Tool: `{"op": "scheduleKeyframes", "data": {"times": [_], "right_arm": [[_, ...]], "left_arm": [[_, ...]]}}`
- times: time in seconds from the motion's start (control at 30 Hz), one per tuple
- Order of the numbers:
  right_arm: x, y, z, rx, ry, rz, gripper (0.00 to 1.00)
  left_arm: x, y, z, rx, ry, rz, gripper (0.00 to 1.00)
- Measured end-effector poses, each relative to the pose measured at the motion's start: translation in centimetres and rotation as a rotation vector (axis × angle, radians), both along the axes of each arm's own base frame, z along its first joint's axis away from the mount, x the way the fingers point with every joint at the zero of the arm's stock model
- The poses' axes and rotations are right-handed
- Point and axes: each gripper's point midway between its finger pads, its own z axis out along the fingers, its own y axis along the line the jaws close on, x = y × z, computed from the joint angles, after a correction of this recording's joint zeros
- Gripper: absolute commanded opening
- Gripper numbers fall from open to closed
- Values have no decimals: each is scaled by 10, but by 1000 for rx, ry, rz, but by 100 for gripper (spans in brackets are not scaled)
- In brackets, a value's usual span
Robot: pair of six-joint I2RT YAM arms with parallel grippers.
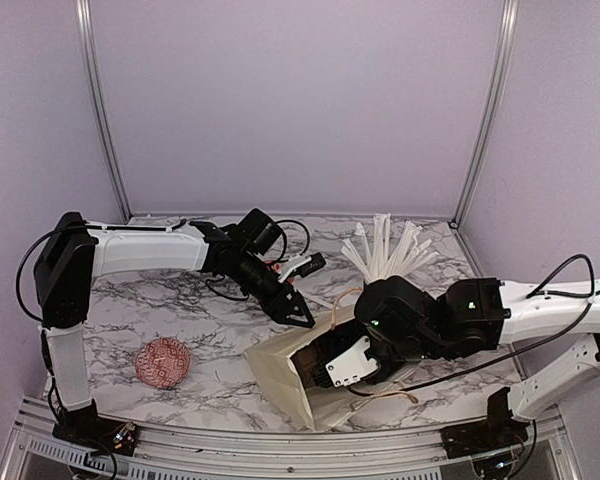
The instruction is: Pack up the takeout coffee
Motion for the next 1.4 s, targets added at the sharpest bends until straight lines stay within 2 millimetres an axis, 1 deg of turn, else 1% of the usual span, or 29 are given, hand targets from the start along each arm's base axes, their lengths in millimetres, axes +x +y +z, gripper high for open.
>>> {"op": "scheduleKeyframes", "data": {"times": [0.1, 0.5, 0.83, 1.03, 1.17, 1.27, 1.33, 1.4], "right_arm": [[2, 0, -2, 1, 1, 1, 36], [10, 6, -6, 13, 1, 12, 36], [10, 10, -19, -18, 36, 22, 36], [7, 18, -15, -39, 99, 18, 36], [3, 23, -12, -49, 157, 11, 35], [-2, 27, -12, -66, 209, 4, 35], [-5, 28, -12, -81, 251, -2, 35], [-9, 29, -11, -96, 293, -5, 35]], "left_arm": [[3, 2, -3, 5, 5, 6, 64], [9, 5, -6, 8, 6, 19, 64], [11, 6, -8, 12, 11, 22, 64], [13, 8, -9, 14, 10, 25, 64], [16, 14, -10, 22, 10, 35, 65], [24, 23, -7, 31, -10, 55, 66], [30, 32, 0, 35, -28, 79, 67], [39, 41, 13, 32, -64, 107, 67]]}}
